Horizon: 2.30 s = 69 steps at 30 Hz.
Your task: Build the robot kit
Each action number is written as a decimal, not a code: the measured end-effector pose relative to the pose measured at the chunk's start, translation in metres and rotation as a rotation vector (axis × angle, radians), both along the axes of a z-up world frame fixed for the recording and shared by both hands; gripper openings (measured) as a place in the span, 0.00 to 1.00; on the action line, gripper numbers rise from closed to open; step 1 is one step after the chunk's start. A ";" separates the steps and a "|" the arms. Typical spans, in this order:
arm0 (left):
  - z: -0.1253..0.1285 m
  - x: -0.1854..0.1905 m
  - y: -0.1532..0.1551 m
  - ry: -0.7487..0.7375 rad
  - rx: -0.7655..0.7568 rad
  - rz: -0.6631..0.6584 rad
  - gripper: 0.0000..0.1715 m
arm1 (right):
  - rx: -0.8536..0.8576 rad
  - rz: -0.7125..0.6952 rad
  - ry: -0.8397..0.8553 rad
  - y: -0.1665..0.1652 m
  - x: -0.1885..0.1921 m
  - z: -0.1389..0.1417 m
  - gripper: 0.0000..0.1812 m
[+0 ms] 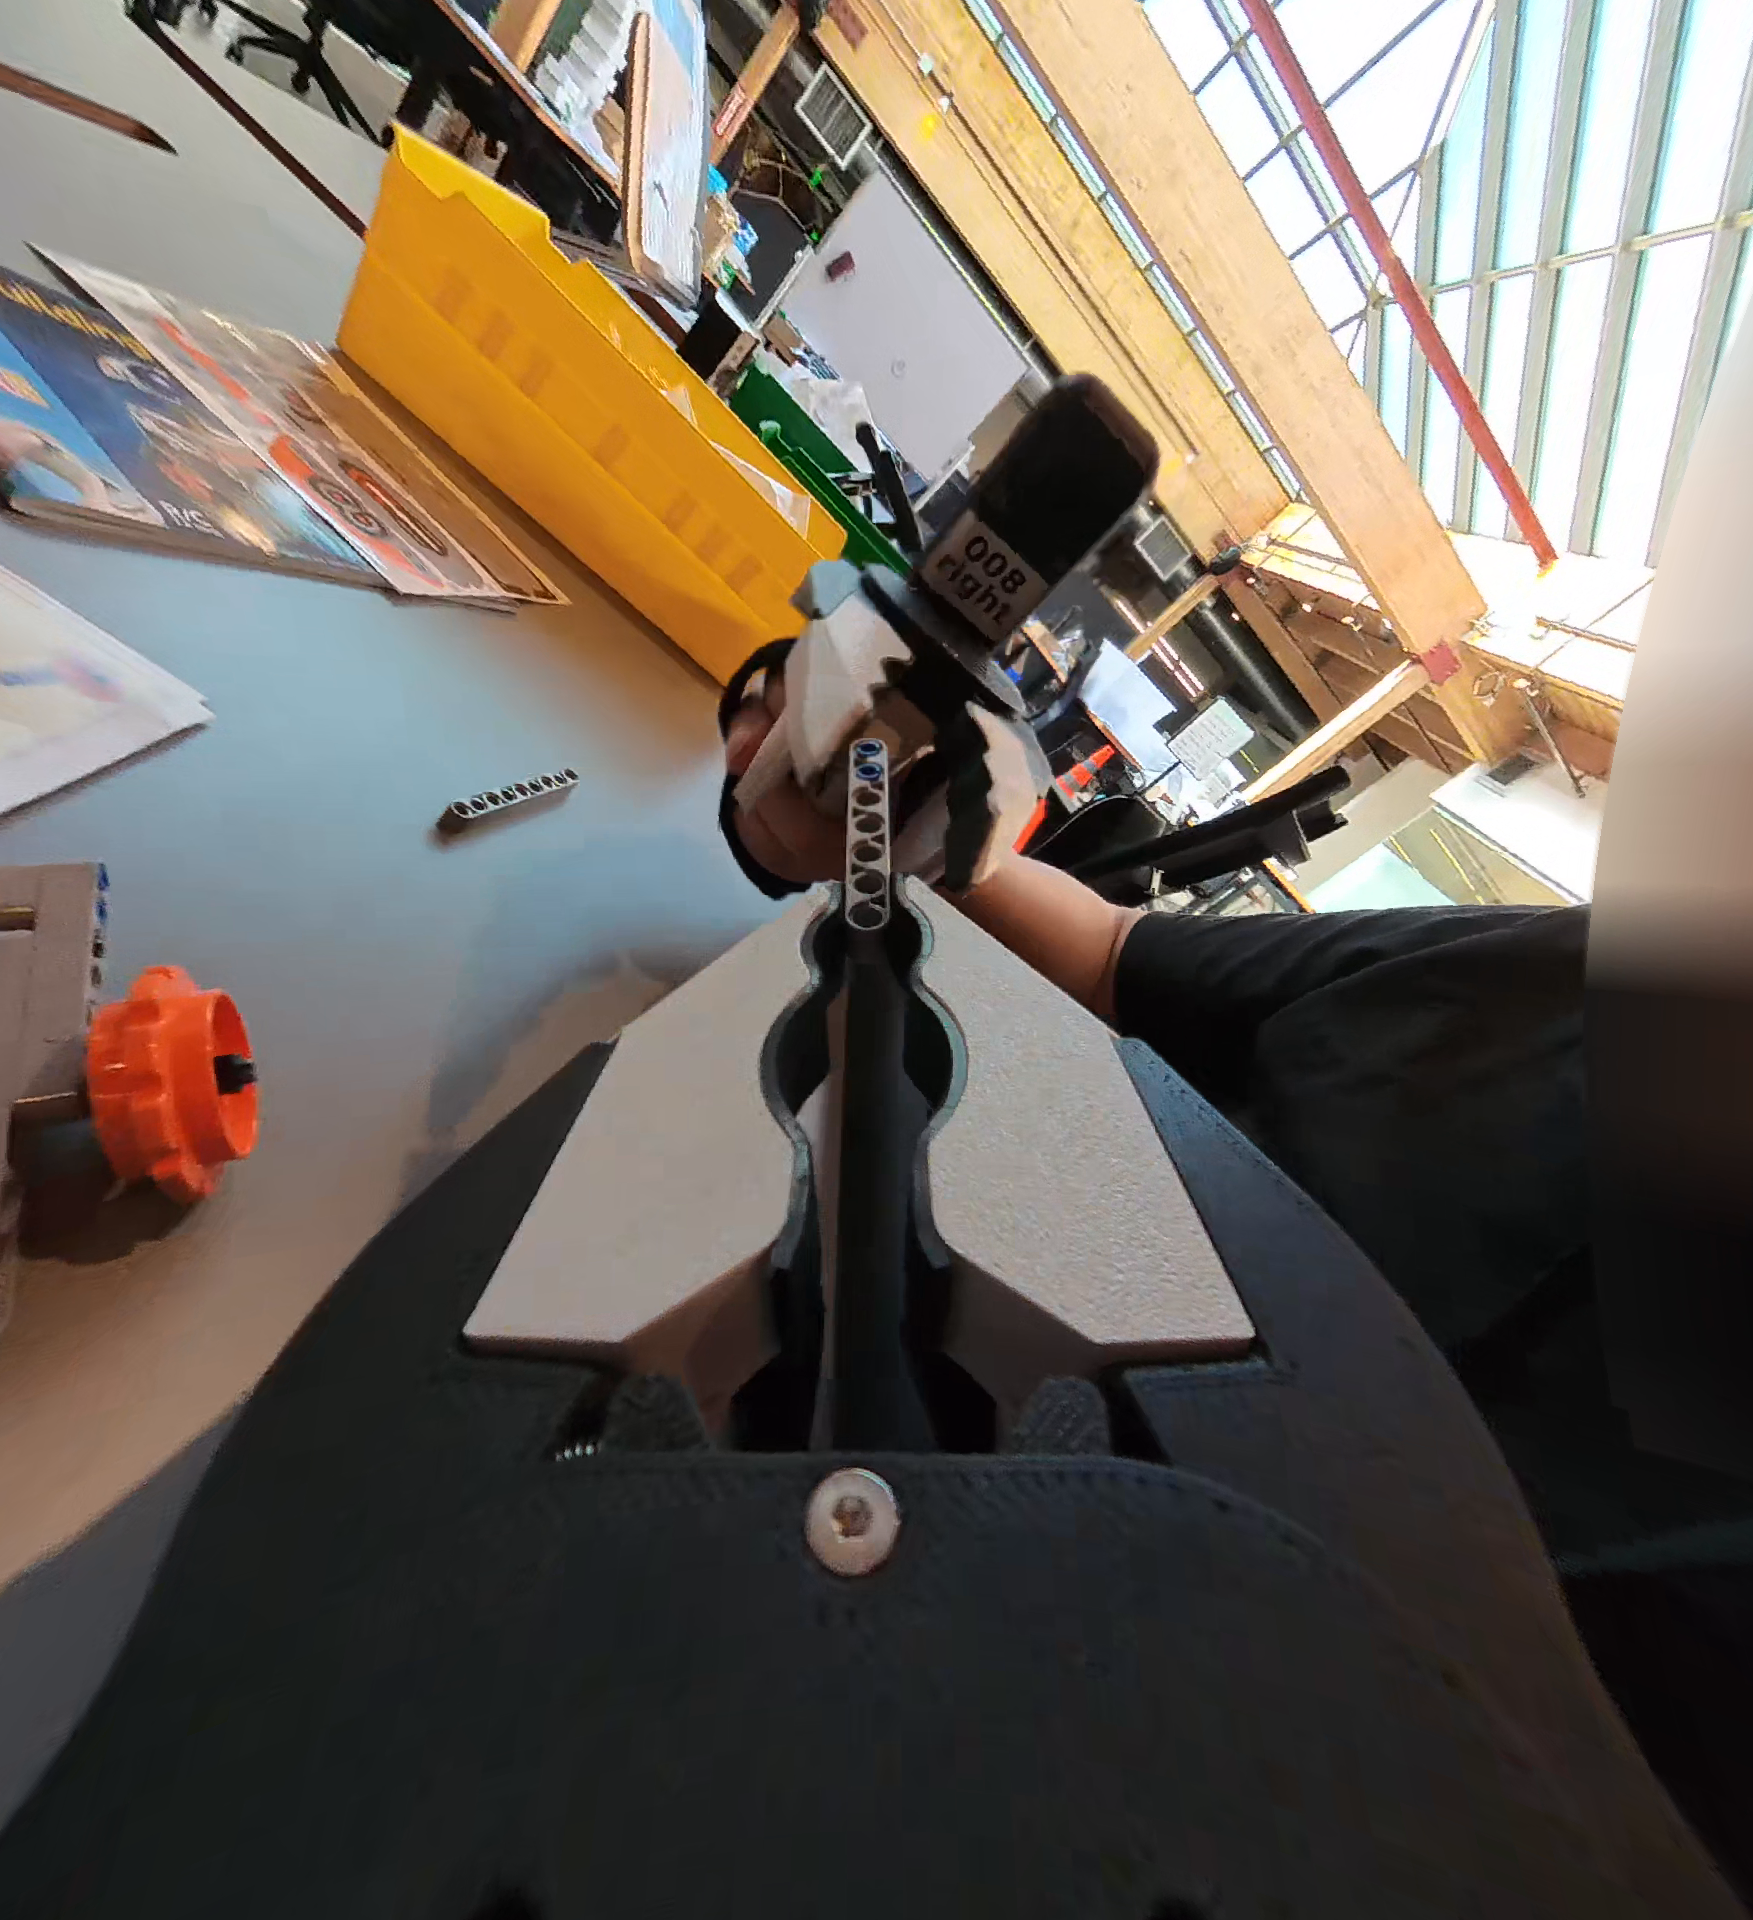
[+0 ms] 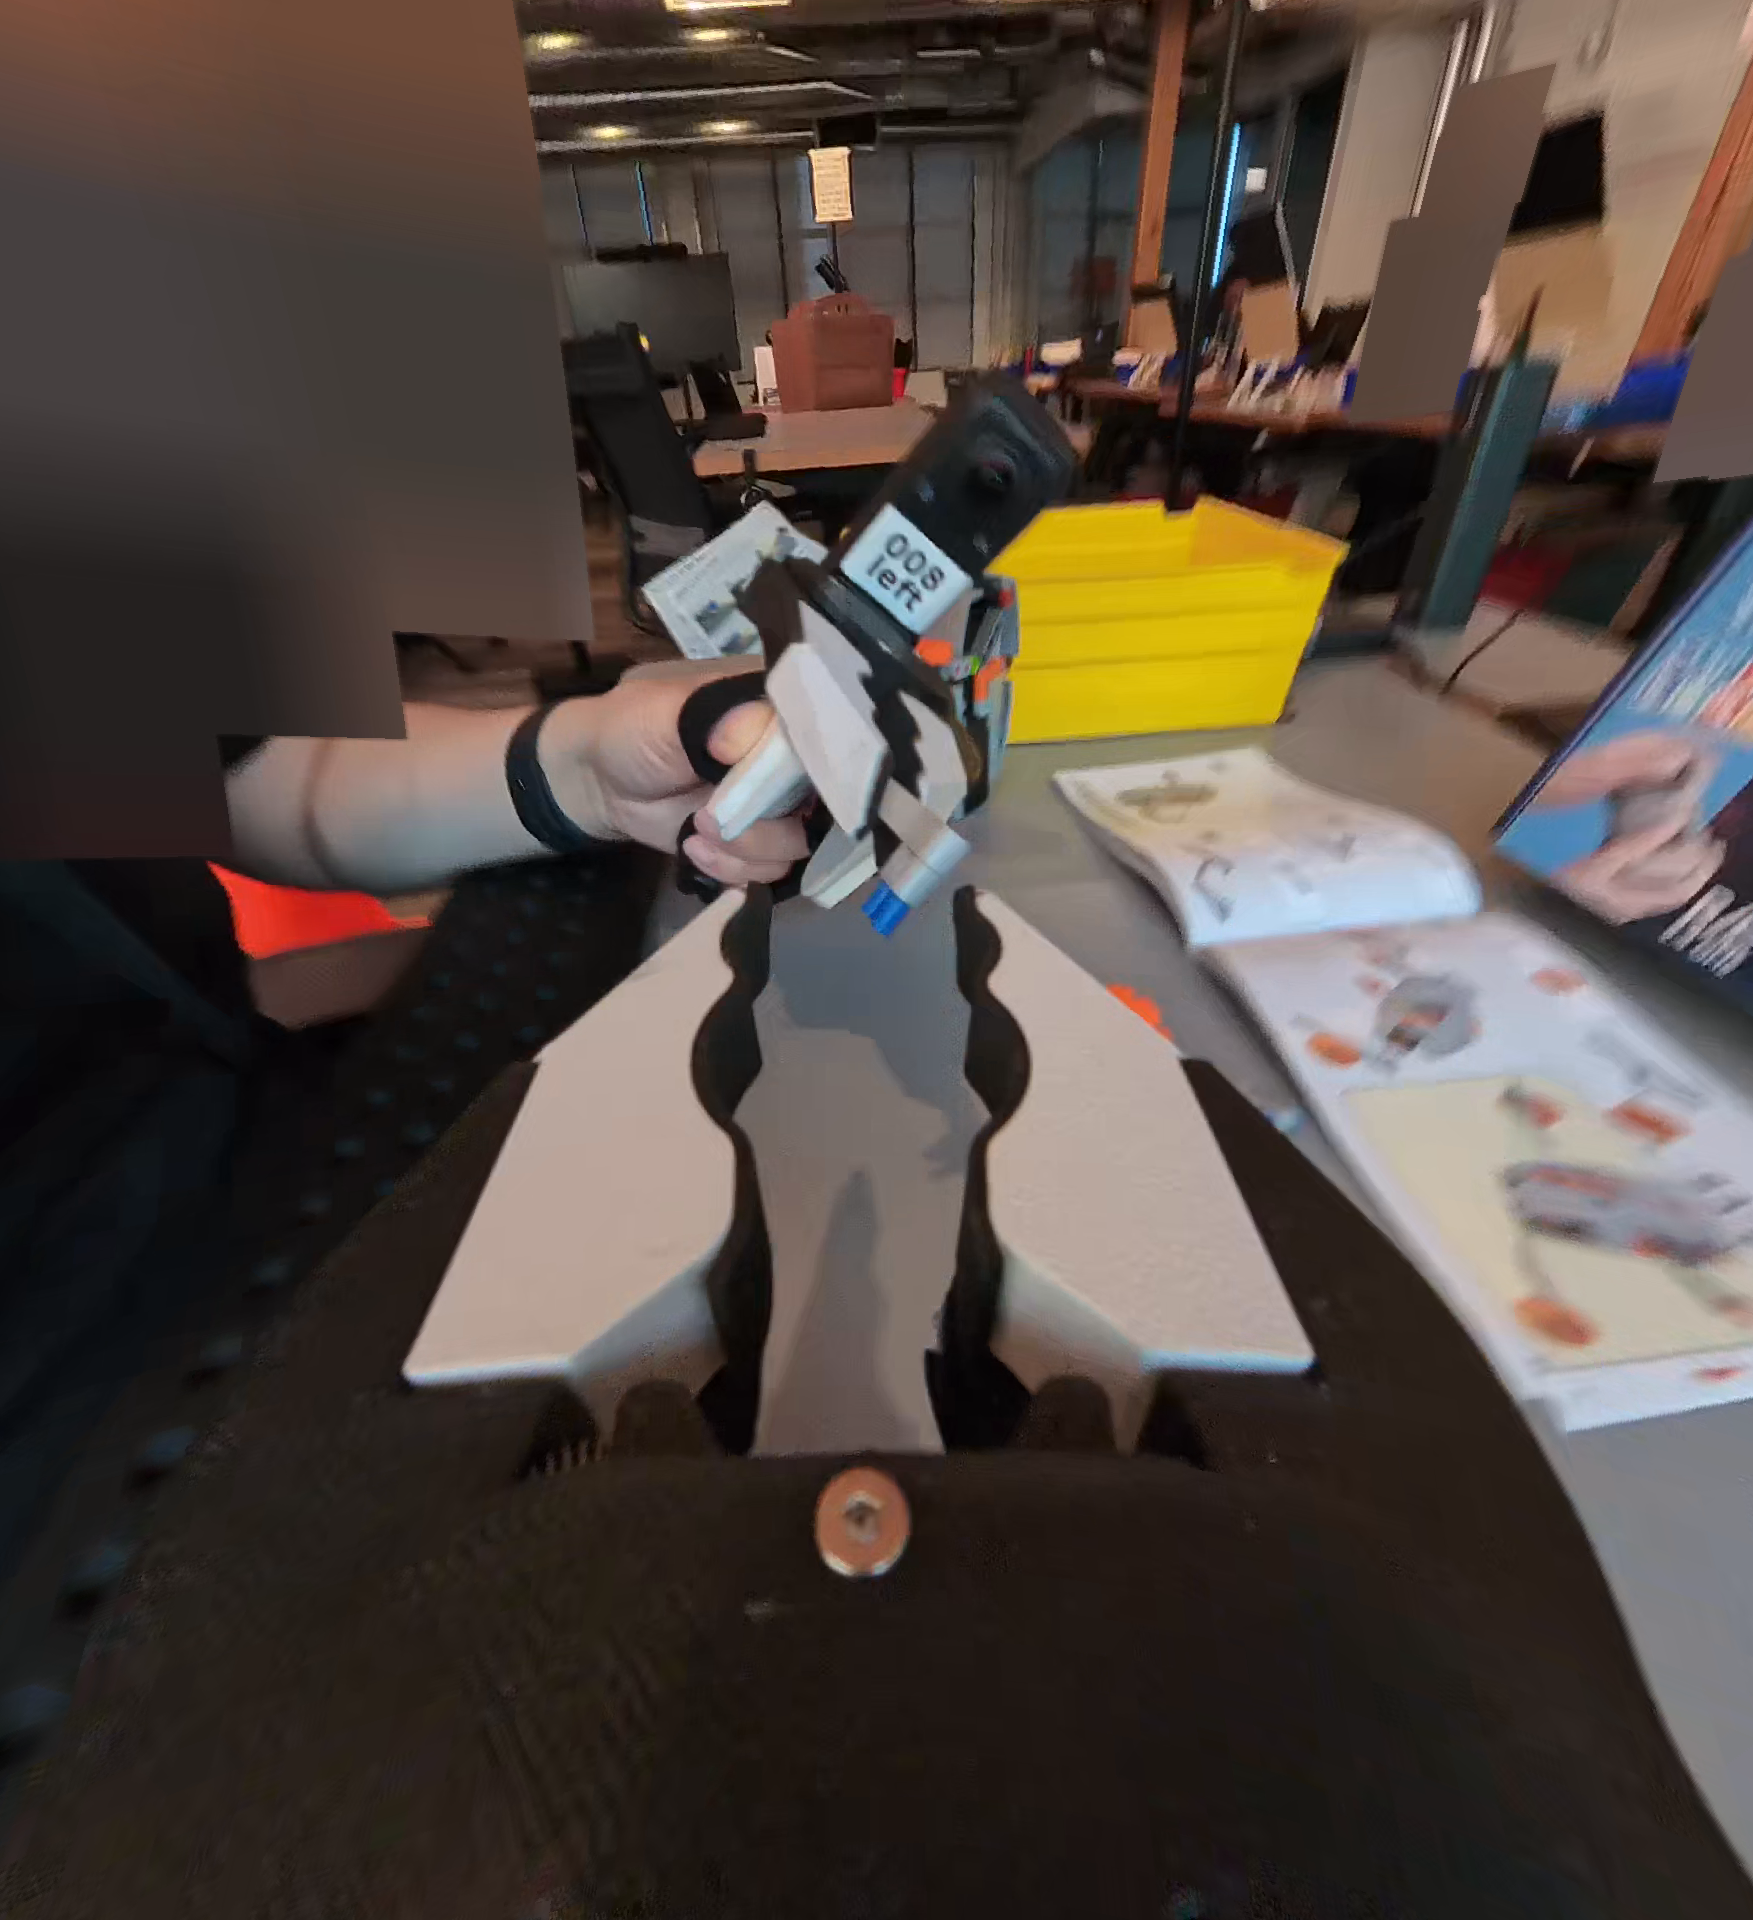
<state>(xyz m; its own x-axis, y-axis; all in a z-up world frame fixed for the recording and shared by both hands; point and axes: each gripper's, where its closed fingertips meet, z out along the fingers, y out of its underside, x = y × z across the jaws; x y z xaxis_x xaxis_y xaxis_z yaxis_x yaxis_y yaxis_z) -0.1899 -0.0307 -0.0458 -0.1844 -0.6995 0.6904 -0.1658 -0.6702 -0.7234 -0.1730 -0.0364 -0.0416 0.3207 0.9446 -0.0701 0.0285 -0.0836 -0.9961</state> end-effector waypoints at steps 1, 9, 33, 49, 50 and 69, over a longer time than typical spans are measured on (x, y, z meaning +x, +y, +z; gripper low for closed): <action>0.000 0.000 0.000 0.002 0.010 0.006 0.03 | -0.096 0.017 0.026 0.003 -0.001 -0.004 0.19; -0.008 0.006 -0.021 0.052 0.110 -0.100 0.10 | -0.323 0.125 0.145 -0.001 -0.004 -0.001 0.03; 0.000 -0.032 0.050 0.071 -0.012 0.249 0.03 | 0.136 -0.296 0.034 0.066 -0.016 0.008 0.23; 0.005 -0.038 0.057 0.029 -0.079 0.290 0.03 | 0.388 -0.372 -0.184 0.081 -0.036 0.001 0.11; 0.004 -0.038 0.057 0.033 -0.079 0.290 0.03 | 0.391 -0.377 -0.179 0.081 -0.036 0.002 0.14; -0.018 -0.034 0.065 0.493 0.851 0.565 0.03 | -0.502 -0.120 0.423 0.082 -0.030 0.005 0.20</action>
<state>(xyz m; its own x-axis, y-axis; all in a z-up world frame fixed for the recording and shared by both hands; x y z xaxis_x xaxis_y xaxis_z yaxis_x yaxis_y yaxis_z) -0.2239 0.0347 -0.0640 0.4670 -0.8732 -0.1393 -0.3884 -0.0611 -0.9195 -0.2030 0.0456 -0.0367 0.2697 0.7238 -0.6351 -0.3946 -0.5186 -0.7585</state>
